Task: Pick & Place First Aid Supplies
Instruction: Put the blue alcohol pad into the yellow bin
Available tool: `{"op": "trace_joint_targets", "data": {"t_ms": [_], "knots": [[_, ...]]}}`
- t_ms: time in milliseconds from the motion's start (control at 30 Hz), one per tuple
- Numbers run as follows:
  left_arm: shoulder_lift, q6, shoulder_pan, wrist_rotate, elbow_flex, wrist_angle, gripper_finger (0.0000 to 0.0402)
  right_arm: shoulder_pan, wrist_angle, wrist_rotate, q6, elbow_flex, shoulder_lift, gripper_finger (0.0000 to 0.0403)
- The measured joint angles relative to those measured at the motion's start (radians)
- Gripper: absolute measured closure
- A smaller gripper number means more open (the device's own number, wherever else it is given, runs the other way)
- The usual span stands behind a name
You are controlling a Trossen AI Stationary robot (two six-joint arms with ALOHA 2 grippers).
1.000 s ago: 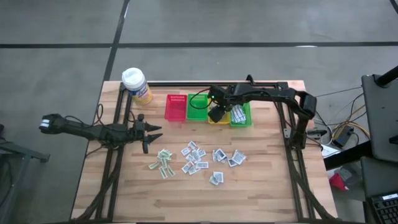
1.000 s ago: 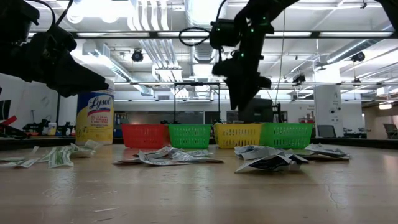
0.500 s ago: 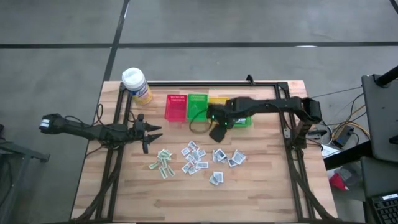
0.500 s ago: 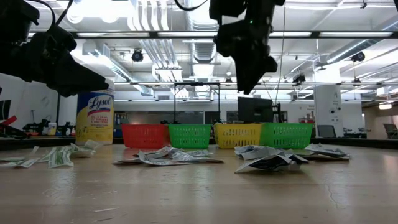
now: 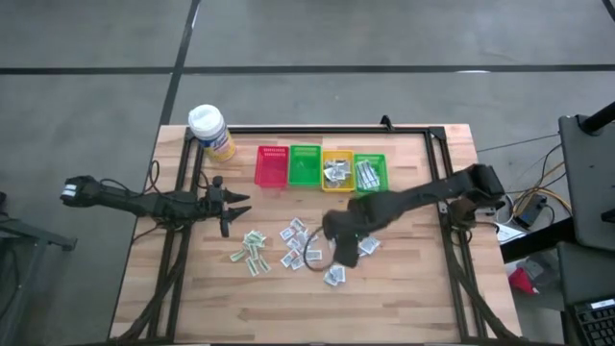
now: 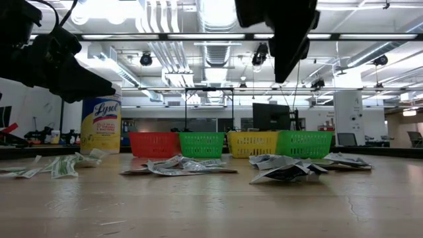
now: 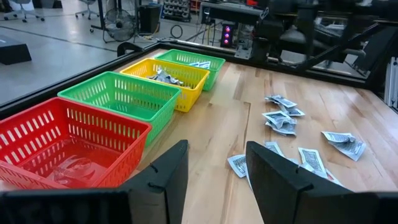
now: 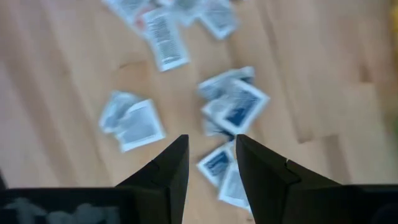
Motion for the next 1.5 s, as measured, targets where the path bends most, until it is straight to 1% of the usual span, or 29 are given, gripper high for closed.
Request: {"op": "trace_joint_targets", "data": {"t_ms": [167, 367, 600, 767, 933, 1000, 1233, 1333, 1500], "knots": [[0.0, 0.0, 0.0, 0.0, 0.0, 0.0, 0.0243, 0.073, 0.059, 0.001, -0.049, 0.0, 0.0, 0.0283], [0.0, 0.0, 0.0, 0.0, 0.0, 0.0, 0.0243, 0.115, 0.174, 0.001, -0.076, -0.012, 0.0, 0.0291], [0.0, 0.0, 0.0, 0.0, 0.0, 0.0, 0.0243, 0.12, 0.21, 0.0, -0.05, -0.046, 0.0, 0.0291], [0.0, 0.0, 0.0, 0.0, 0.0, 0.0, 0.0243, 0.12, 0.222, -0.065, -0.045, -0.089, 0.0, 0.0291], [0.0, 0.0, 0.0, 0.0, 0.0, 0.0, 0.0243, 0.12, 0.329, -0.124, -0.042, -0.161, 0.0, 0.0298], [0.0, 0.0, 0.0, 0.0, 0.0, 0.0, 0.0243, 0.12, 0.379, -0.129, -0.015, -0.193, 0.001, 0.03], [0.0, 0.0, 0.0, 0.0, 0.0, 0.0, 0.0243, 0.119, 0.456, -0.14, 0.056, -0.278, 0.002, 0.0294], [0.0, 0.0, 0.0, 0.0, 0.0, 0.0, 0.0243, 0.119, 0.513, -0.172, 0.062, -0.312, 0.002, 0.029], [0.0, 0.0, 0.0, 0.0, 0.0, 0.0, 0.0243, 0.12, 0.586, -0.179, 0.082, -0.356, 0.002, 0.029]]}}
